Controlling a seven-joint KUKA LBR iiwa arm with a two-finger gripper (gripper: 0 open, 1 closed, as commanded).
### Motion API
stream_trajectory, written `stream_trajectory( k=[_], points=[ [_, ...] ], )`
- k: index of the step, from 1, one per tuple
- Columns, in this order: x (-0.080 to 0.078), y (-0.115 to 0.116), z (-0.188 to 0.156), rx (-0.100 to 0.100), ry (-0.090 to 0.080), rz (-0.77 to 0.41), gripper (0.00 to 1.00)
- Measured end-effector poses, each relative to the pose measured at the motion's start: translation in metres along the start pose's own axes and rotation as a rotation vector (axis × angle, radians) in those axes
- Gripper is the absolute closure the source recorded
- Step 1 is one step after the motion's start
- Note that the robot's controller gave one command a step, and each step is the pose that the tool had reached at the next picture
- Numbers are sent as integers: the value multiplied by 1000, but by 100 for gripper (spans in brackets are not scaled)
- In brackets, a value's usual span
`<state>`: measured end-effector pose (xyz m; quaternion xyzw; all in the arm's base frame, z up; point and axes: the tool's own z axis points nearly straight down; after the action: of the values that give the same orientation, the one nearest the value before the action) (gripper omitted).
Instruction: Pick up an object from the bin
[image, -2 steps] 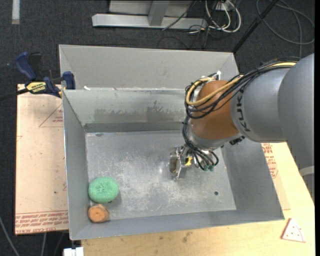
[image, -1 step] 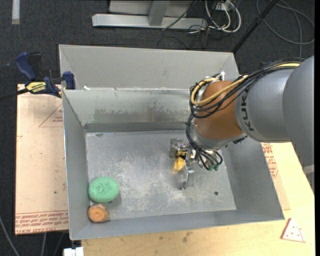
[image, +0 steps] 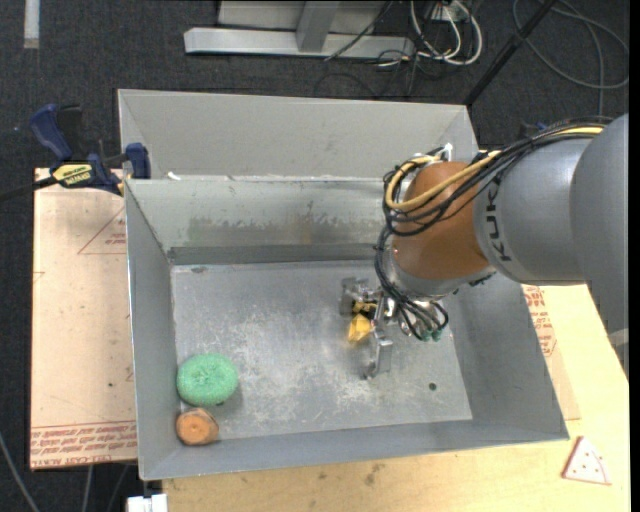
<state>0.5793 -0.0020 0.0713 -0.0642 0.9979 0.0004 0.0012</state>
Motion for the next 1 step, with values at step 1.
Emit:
stream_trajectory(
  k=[1],
  points=[
    [-7,-22,-5,0,-2,-113,0]
  ],
)
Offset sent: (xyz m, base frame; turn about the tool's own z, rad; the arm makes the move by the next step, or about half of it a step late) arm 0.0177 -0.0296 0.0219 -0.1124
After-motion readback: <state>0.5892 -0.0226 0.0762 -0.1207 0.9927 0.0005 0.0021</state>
